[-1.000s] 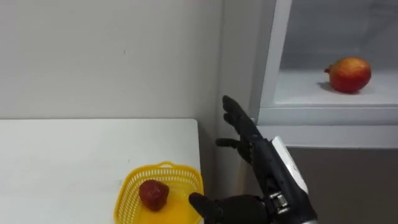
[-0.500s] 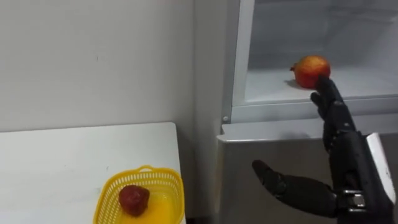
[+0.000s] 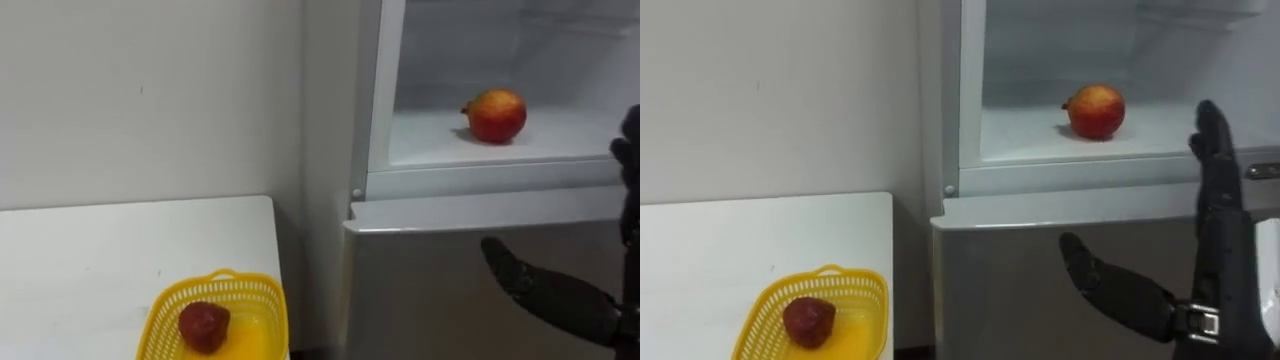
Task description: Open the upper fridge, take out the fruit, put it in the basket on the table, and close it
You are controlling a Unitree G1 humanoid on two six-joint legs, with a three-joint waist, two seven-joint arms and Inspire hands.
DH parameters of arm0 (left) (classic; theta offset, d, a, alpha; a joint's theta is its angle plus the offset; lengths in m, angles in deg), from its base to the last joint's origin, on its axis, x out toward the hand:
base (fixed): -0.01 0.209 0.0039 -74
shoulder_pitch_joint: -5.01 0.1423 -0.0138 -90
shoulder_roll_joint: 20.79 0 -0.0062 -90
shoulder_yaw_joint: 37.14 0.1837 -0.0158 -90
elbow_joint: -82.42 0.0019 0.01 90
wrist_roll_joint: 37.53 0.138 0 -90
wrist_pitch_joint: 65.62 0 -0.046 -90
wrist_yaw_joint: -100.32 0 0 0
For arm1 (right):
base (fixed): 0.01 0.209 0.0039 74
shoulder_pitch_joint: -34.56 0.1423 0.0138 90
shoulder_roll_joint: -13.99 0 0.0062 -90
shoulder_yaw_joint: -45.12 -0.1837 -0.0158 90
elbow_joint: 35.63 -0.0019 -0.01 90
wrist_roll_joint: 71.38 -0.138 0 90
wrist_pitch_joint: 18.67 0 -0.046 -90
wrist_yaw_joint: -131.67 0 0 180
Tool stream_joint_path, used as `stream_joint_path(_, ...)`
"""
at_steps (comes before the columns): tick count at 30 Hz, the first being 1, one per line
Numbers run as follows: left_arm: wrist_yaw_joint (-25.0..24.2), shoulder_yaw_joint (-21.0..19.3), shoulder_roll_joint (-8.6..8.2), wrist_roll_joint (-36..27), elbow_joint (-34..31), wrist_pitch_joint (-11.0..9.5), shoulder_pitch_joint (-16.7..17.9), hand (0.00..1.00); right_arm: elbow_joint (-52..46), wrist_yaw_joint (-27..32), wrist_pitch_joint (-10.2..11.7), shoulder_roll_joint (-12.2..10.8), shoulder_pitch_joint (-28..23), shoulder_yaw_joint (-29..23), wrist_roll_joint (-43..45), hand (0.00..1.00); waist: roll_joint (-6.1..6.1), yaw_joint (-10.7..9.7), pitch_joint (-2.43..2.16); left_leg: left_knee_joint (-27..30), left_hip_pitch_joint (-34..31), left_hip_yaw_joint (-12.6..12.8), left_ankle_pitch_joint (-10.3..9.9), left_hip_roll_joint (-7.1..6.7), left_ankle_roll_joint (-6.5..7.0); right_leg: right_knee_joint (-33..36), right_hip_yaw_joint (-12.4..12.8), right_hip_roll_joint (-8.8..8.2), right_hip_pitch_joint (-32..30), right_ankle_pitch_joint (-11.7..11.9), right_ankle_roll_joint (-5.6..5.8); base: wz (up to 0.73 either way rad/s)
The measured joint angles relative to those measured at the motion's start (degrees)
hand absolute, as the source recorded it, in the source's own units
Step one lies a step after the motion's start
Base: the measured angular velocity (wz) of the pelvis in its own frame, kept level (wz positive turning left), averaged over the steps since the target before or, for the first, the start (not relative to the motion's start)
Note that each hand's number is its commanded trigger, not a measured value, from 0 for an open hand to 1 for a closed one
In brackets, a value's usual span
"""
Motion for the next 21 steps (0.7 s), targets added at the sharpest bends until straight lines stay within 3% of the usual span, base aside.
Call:
stream_joint_path(6, -0.31, -0.45, 1.31, 0.1, -0.01, -0.03, 0.21, 0.0, 6.2, 2.68, -0.47, 4.92, 9.41, -4.89, -3.95, 0.0, -1.88, -0.11, 0.19, 0.14, 0.07, -0.21, 0.01, -0.06, -0.03, 0.04, -0.39, 0.22, 0.05, -0.04, -0.02, 0.0)
stream_joint_path(11, -0.47, -1.71, 2.61, 0.36, -0.11, 0.01, 0.43, 0.0, 8.78, 5.28, -0.6, 8.83, 16.1, -5.26, -4.43, 0.0, -3.08, -0.03, 0.44, 0.26, 0.01, -1.29, 0.02, -0.12, -0.05, -0.46, -1.92, -0.27, 0.13, -0.07, -0.05, 0.1)
stream_joint_path(12, -0.57, -1.98, 2.91, 0.36, -0.23, 0.03, 0.4, 0.0, 9.93, 5.42, -0.77, 9.68, 16.74, -5.35, -4.89, 0.0, -3.61, 0.1, 0.21, 0.28, -0.05, -1.6, 0.04, -0.17, -0.06, -0.93, -2.61, -0.34, 0.75, -0.06, -0.05, 0.24)
stream_joint_path(16, -1.21, -3.42, 2.84, 0.67, -0.54, 0.37, 0.32, 0.0, 10.47, 5.27, -1.24, 11.0, 18.18, -5.36, -6.69, 0.0, -4.02, 1.56, 0.14, 0.23, -0.12, -2.46, 0.03, -0.35, -0.06, -1.05, -3.2, -0.54, 0.86, -0.11, 0.03, 0.11)
stream_joint_path(21, -1.55, -5.62, 2.82, 1.0, -0.92, 0.74, 0.76, 0.0, 16.76, 3.22, -1.41, 12.36, 25.14, -5.36, -11.71, 0.0, -3.97, 2.78, 0.18, 0.29, -0.68, -3.07, 0.03, -0.49, -0.03, -0.95, -3.42, -0.67, 1.04, -0.16, 0.12, 0.05)
